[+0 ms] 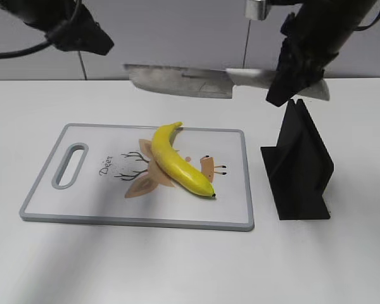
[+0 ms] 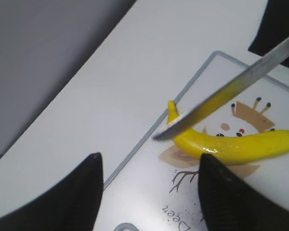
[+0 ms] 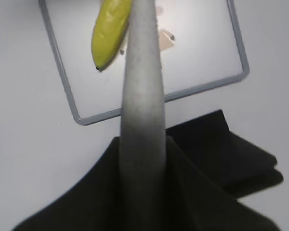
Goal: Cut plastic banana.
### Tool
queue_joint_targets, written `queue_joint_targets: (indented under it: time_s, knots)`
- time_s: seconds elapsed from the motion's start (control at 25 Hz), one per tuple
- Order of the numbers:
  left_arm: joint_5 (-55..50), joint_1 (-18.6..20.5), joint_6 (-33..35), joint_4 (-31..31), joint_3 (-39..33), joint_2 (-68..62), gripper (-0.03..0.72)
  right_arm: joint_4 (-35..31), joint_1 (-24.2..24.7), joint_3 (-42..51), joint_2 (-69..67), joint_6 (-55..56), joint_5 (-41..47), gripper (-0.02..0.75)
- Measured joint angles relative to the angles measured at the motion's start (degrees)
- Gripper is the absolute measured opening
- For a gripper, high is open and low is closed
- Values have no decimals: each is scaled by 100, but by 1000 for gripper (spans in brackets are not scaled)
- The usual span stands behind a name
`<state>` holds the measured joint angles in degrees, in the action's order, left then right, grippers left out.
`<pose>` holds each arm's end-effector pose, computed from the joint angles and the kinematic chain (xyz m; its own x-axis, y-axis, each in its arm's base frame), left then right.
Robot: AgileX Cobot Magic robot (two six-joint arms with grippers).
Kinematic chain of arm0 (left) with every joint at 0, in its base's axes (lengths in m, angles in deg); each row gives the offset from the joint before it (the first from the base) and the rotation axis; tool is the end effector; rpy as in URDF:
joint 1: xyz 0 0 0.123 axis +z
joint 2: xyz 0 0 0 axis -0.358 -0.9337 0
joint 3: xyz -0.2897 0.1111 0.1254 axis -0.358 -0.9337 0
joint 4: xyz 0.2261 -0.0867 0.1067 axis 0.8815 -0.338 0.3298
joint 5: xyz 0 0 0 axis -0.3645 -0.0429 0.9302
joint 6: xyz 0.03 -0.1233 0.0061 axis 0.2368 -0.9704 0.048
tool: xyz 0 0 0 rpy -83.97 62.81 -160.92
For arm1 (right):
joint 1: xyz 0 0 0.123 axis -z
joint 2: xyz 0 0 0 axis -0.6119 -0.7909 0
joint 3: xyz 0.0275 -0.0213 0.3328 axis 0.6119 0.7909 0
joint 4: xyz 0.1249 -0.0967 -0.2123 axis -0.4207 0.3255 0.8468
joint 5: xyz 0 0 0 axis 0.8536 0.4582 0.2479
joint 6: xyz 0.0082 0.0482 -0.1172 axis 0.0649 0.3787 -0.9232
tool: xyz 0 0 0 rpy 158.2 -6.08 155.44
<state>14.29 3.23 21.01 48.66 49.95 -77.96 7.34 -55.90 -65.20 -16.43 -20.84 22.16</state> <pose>0.3709 -0.1656 0.3469 -0.2241 0.6790 -0.6991 0.8319 0.5070 0.2257 0.3851 0.1699 0.2944 -0.3629 -0.8467 -0.3891 -0.9258 0.3750 0.0476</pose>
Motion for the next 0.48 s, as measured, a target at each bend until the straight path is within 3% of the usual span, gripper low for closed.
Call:
queue_joint_targets:
  time_s: [0.24, 0.48]
  knots:
    - [-59, 172, -1986, 1105, 0, 405, 595, 365, 8, 0, 421, 1699, 70, 178]
    - [-540, 220, -4373, 3009, -18, 804, 591, 335, 8, 0, 984, 3324, 101, 178]
